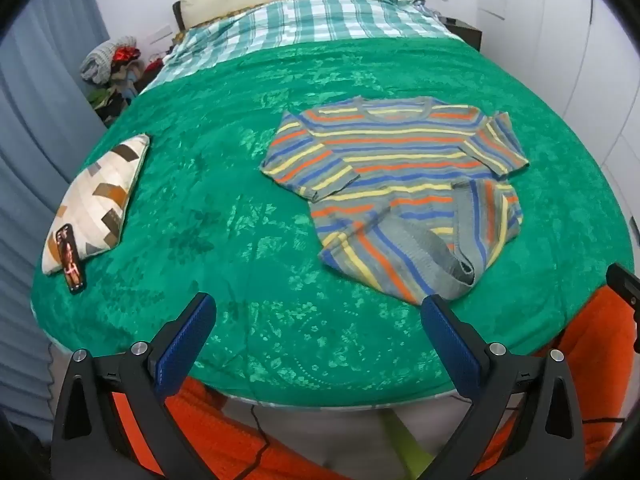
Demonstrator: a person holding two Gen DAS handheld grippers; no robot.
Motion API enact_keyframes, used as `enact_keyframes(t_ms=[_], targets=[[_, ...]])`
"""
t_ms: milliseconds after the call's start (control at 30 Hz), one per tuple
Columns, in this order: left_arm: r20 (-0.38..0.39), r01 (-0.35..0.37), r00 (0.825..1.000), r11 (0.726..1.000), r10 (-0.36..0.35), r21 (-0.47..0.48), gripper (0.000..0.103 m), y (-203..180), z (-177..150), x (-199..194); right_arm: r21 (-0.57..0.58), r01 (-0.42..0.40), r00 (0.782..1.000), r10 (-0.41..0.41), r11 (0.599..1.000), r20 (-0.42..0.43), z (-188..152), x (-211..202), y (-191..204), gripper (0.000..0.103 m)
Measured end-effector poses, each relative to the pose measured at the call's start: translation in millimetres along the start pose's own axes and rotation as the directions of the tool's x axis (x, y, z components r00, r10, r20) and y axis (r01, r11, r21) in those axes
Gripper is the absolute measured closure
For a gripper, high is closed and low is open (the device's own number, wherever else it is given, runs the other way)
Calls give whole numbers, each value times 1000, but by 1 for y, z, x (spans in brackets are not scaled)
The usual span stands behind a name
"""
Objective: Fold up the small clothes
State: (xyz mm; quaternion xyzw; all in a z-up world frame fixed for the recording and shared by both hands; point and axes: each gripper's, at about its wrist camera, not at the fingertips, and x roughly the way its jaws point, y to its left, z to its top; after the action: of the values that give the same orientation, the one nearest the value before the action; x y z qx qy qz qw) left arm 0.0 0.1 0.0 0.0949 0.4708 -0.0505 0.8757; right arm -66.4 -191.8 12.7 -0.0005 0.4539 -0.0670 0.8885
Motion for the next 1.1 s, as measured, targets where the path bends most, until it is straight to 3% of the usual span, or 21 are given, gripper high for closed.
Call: enact_keyframes(t_ms=[533, 600, 1100], targets=[[-35, -12, 999, 1000, 12, 4, 1, 14, -7, 9, 7, 1, 1000, -1, 1000, -13, 0, 3, -1, 0], [-47, -23, 999, 1000, 23, 13, 1, 0, -4, 12, 9, 4, 1000, -4, 1000, -15, -1, 5, 1, 0], [-42, -44, 998, 999, 45, 18, 1, 1, -2, 15, -1, 12, 999, -12, 1000, -30, 5, 12, 2, 0]])
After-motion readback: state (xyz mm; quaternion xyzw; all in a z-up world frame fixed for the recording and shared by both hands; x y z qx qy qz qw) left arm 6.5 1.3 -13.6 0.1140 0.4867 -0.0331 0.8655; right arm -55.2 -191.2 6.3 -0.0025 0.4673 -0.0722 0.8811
